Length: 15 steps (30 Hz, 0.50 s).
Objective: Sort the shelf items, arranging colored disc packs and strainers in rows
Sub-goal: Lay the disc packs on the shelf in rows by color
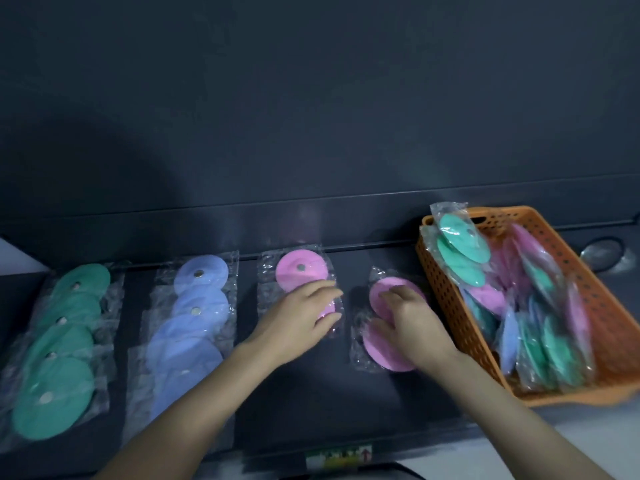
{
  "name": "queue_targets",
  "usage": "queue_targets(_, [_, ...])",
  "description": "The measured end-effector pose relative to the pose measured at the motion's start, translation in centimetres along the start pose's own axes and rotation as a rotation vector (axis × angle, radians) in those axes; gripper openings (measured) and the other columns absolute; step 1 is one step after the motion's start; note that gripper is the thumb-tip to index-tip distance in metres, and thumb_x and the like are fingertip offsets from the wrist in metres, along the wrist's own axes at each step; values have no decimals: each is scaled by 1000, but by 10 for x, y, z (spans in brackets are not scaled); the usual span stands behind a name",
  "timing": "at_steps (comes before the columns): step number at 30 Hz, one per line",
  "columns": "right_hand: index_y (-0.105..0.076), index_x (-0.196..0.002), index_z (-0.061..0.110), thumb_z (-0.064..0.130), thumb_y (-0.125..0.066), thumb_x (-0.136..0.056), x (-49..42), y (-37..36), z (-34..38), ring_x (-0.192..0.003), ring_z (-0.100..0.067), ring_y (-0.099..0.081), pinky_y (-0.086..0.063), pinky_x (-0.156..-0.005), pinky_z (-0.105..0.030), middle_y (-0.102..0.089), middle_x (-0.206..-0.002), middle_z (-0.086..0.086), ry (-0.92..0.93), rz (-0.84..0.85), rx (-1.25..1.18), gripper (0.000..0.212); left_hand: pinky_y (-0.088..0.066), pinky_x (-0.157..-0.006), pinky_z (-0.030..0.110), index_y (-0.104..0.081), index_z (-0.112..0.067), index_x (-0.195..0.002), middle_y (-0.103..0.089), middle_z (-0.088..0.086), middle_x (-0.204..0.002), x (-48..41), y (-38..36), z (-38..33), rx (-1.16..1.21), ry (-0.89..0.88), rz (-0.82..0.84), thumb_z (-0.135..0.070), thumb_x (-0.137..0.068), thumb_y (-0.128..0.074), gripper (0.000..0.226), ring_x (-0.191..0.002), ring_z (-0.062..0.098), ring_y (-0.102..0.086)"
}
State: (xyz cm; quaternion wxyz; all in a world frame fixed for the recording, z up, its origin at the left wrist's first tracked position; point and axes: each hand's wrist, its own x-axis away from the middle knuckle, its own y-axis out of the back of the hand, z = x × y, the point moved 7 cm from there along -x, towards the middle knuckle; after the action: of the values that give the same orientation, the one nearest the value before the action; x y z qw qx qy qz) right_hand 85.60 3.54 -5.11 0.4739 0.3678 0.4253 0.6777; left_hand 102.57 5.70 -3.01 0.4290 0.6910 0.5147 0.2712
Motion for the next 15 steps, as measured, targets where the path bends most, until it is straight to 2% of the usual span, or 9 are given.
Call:
queue_targets(4, [-54, -125, 7, 49, -59, -86, 13, 2, -17, -124, -27, -48, -39, -101, -28, -44, -141, -12, -29, 27, -97, 57, -36, -104, 23, -53, -21, -131, -49, -7, -140, 7, -23, -37, 43, -93, 89, -38, -91, -56, 43, -125, 8, -46])
queue_targets(8, [-38, -141, 7, 47, -64, -82, 21, -1, -18, -140, -26, -28, -29, -112, -29, -29, -153, -15, -17, 95, -128, 75, -40, -103, 29, -36, -22, -142, -30, -9, -150, 12, -58, -53, -52, -93, 248, -53, -83, -61, 71, -129, 12, -41])
queue_targets(11, [-45, -134, 5, 36, -63, -85, 25, 4, -16, -128, -28, -45, -40, -99, -28, -38, -146, -15, 10, 42, -139, 61, -39, -104, 30, -25, -19, -145, -23, -5, -151, 12, -71, -55, -117, -58, 260, -53, -75, -69, 90, -131, 15, -37])
queue_targets(15, [-51, -126, 2, 24, -57, -89, 27, 13, -20, -96, -30, -64, -47, -74, -29, -64, -114, -15, -24, -44, -129, 43, -34, -107, 28, -23, -23, -143, -28, -2, -147, 10, -72, -60, -92, -58, 189, -38, -78, -72, 83, -131, 18, -37])
